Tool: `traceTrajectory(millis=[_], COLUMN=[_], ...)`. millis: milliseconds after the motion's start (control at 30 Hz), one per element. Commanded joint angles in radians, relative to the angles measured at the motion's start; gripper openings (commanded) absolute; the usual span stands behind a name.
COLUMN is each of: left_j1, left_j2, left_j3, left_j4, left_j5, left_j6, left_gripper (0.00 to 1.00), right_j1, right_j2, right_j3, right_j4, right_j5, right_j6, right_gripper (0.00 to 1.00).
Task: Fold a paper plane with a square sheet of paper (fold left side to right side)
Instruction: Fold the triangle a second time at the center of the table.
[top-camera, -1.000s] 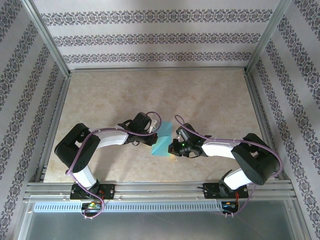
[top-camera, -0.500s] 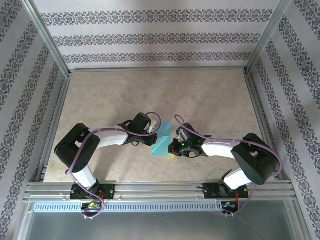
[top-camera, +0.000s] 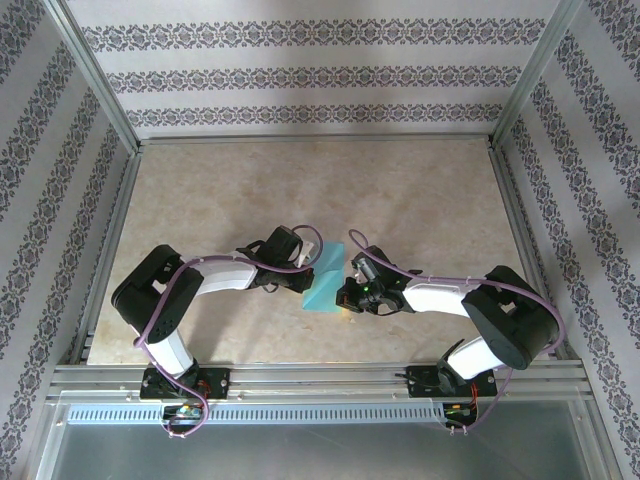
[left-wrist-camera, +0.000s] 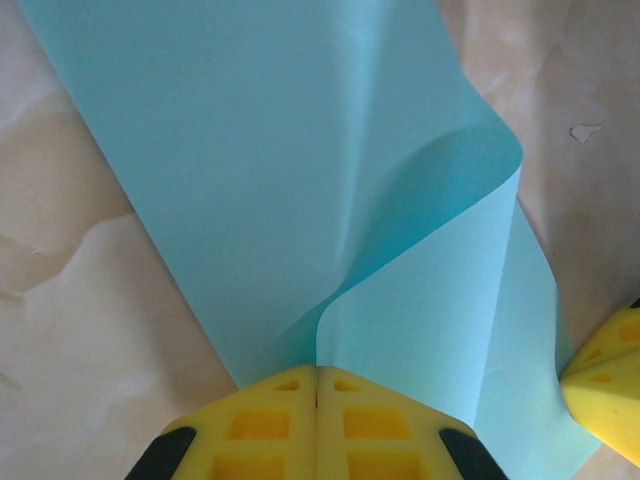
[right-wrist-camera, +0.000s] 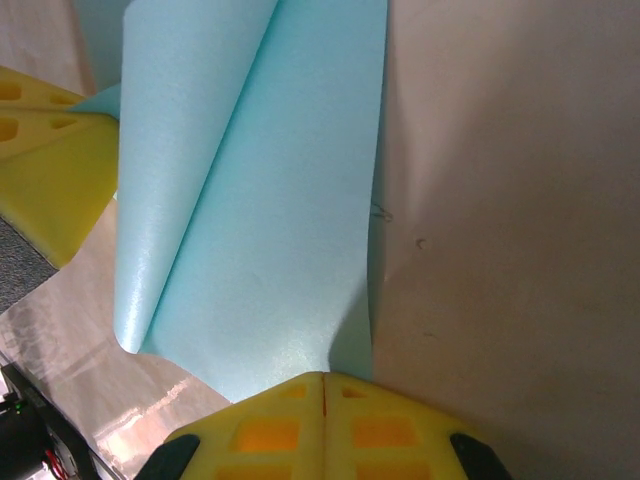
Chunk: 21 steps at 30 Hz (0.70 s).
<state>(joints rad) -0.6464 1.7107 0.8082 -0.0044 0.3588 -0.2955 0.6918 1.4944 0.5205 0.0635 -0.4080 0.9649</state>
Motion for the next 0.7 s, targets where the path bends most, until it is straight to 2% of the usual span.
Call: traceTrajectory(millis=[0, 333, 500, 667], left_j1=[0.013, 0.013, 0.013, 0.012], left_j2=[0.034, 0.050, 0.050, 0.050], left_j3=[-0.001, 0.004, 0.007, 0.008], left_j4=[0.012, 0.000, -0.001, -0.002], left_j5=[-0.004, 0.001, 0.002, 0.004], left_j6=[0.024, 0.029, 0.028, 0.029], left_gripper=[0.00, 0.00, 0.00, 0.00], right_j1=[0.006, -0.030, -0.026, -0.023], right_j2=[0.029, -0.093, -0.049, 0.015], right_j3=[0.000, 0.028, 0.042, 0.090], right_j4=[-0.071, -0.001, 0.151, 0.207], right_j5=[0.030, -0.039, -0.061, -0.022], right_j6=[-0.021, -0.028, 0.015, 0.022], right_gripper=[0.00, 0.03, 0.00, 0.00])
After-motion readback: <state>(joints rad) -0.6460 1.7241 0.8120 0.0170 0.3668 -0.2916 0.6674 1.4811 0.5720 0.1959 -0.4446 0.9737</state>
